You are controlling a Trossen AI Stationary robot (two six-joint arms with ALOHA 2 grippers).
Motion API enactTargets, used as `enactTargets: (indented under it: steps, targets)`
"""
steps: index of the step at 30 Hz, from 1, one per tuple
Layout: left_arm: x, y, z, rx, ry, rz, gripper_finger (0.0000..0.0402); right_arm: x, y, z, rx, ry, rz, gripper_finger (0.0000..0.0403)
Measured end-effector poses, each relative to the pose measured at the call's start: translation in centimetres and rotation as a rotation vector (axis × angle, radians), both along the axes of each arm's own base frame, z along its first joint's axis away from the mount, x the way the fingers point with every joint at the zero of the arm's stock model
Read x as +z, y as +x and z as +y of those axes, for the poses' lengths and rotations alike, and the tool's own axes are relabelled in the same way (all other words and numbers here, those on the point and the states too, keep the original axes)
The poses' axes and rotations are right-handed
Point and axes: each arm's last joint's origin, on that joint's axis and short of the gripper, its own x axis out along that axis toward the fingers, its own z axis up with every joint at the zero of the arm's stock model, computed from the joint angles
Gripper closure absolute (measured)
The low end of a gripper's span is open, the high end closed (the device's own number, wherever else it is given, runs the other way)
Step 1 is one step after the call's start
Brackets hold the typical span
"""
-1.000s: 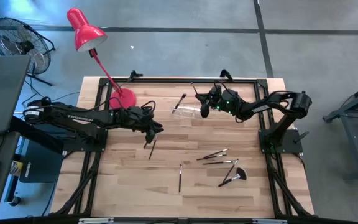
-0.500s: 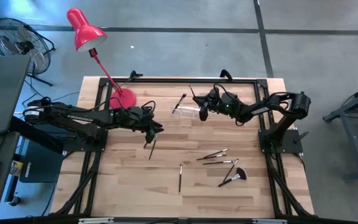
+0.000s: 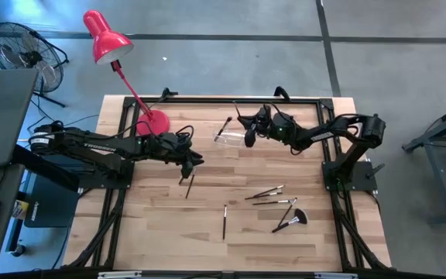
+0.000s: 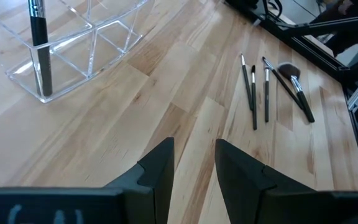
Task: Put items in baskets/containers
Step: Put the eyeshadow brush into the transparent organizer
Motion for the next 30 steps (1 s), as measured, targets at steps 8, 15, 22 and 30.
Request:
enactTargets:
  steps: [8,15,22,30]
  targets:
    - [0.0,0.0,0.0,0.004,-0.021,-0.001,0.0287,-1.3,-0.8,0.4,0.027,0.051,0.045,0.0392]
    - [0.0,0.0,0.0,0.006,-0.021,0.000,0.0287,-2.4,-1.9,0.8,0.015,0.084,0.058,0.0390]
    - [0.0,0.0,0.0,-0.002,-0.001,0.002,0.0287,-3.2,-2.3,0.9,-0.025,0.097,0.106,0.0357]
    - [0.0,0.0,0.0,-0.002,-0.001,0.004,0.0287,-3.1,-2.3,0.9,-0.026,0.094,0.100,0.0346]
